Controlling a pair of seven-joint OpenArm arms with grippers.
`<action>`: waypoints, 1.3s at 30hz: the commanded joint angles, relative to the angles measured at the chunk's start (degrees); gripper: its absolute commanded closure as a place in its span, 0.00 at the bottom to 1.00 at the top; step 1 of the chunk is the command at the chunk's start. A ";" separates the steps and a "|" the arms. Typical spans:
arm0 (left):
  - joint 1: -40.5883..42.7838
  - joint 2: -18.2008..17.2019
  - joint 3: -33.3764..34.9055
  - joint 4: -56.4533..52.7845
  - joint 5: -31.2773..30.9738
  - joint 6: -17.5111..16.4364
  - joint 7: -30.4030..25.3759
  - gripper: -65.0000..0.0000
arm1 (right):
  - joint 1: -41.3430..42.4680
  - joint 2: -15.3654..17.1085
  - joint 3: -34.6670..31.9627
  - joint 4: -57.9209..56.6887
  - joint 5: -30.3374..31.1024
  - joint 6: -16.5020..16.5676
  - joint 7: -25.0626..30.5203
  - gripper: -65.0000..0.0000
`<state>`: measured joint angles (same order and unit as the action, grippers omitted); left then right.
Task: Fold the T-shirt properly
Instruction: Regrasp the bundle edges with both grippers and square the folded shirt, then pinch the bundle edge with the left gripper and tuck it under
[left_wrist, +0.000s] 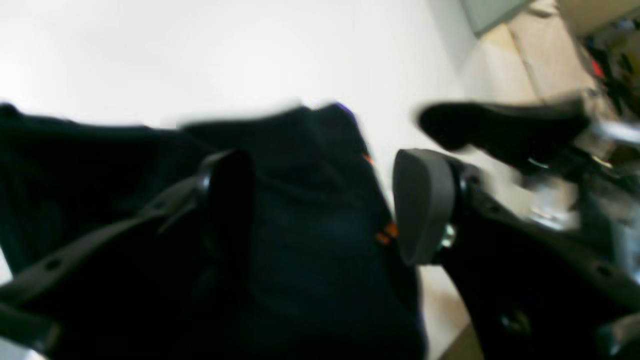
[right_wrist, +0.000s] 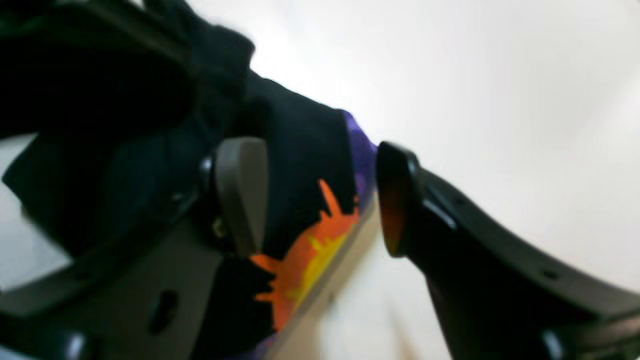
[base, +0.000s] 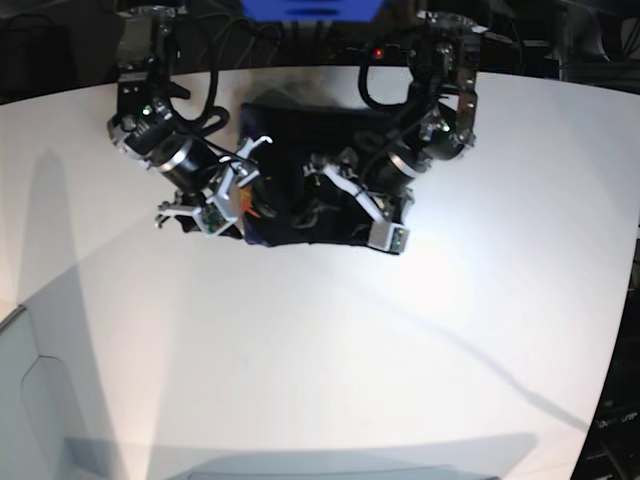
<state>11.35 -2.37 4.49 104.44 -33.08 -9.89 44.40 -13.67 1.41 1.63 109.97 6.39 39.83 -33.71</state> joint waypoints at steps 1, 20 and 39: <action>-1.46 0.92 0.12 -0.49 -0.72 -0.26 -0.67 0.34 | 0.35 -0.05 0.70 1.02 0.95 0.17 1.41 0.46; 5.30 -8.49 -1.28 10.06 -0.72 -0.35 -0.75 0.34 | -0.17 -0.14 3.07 1.19 1.04 0.17 1.58 0.46; -2.43 -4.88 -4.62 -2.86 -0.28 -0.70 -0.05 0.34 | -0.17 0.04 3.07 1.10 0.95 0.17 1.49 0.46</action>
<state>9.43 -7.14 -0.10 100.55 -32.40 -10.24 45.50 -14.31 1.28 4.71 110.02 6.42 39.83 -33.78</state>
